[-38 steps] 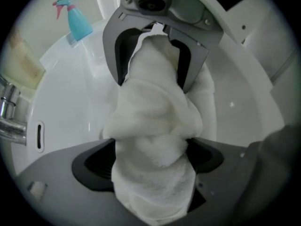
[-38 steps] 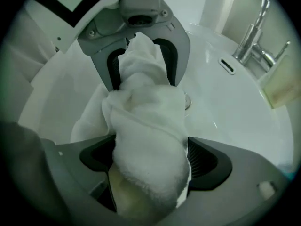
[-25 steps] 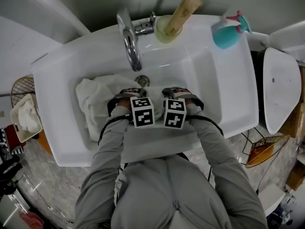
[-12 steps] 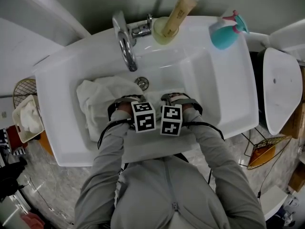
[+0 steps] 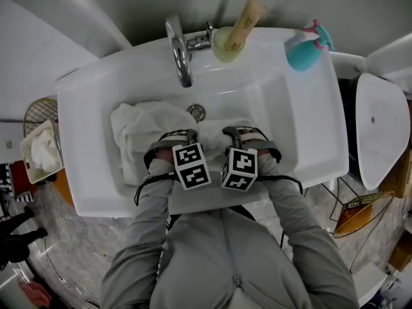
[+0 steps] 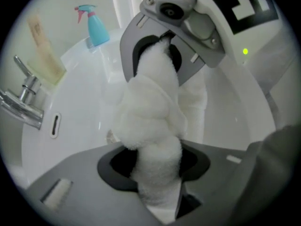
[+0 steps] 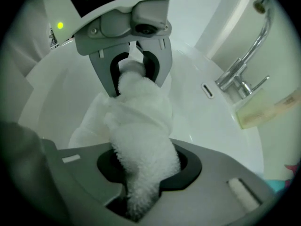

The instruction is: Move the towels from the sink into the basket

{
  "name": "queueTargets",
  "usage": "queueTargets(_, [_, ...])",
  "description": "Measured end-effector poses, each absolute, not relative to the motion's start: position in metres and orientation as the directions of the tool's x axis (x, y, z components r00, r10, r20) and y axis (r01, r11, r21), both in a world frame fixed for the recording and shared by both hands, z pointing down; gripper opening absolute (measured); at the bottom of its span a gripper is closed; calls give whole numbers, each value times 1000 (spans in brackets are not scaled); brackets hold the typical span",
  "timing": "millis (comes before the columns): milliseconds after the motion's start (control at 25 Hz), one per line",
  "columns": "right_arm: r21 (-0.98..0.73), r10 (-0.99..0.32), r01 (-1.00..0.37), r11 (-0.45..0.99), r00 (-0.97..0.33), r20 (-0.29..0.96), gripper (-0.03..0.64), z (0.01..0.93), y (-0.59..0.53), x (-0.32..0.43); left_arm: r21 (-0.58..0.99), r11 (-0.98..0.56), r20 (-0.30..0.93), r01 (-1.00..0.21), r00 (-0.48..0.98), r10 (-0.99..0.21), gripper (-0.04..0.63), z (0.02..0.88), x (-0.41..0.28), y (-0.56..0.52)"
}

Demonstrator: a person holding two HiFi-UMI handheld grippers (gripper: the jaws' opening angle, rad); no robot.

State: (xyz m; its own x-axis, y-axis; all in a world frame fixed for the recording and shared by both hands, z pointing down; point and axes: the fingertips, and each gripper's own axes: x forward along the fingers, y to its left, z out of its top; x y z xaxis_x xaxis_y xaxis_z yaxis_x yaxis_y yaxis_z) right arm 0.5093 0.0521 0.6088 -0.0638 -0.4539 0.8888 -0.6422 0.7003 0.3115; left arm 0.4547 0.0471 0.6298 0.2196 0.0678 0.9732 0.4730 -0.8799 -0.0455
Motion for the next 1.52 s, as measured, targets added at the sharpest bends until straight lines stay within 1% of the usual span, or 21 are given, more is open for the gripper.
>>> queueTargets(240, [421,-572,-639,644,-37,819,127,560,34,510,-203,-904,947,376,311,-83,247,587,457,26])
queueTargets(360, [478,-632,-618,624,-40,774,127,532,22,499,-288,-909,922,303,344,-177,247,560,446,13])
queueTargets(560, [586,-740,-570,575,-58,670,127,476,-2,463,-433,-887,854,160,387,-347,247,507,410,-11])
queueTargets(760, [675,-810,-499,543,-100,578,127,427,-28,408,-551,-834,774,39,398,-493,247,457,357,-35])
queueTargets(880, [717,-838,-456,527,-136,529,127,400,-42,365,-614,-789,721,-25,391,-573,247,429,315,-47])
queueTargets(1040, [768,-865,-400,500,-191,464,127,366,-59,291,-670,-734,660,-114,363,-658,247,396,243,-63])
queueTargets(1320, [817,-890,-362,450,-259,375,124,326,-81,147,-747,-637,566,-192,318,-760,247,354,99,-85])
queueTargets(1520, [848,-895,-328,416,-316,316,123,303,-91,40,-777,-577,523,-252,252,-814,247,329,-9,-92])
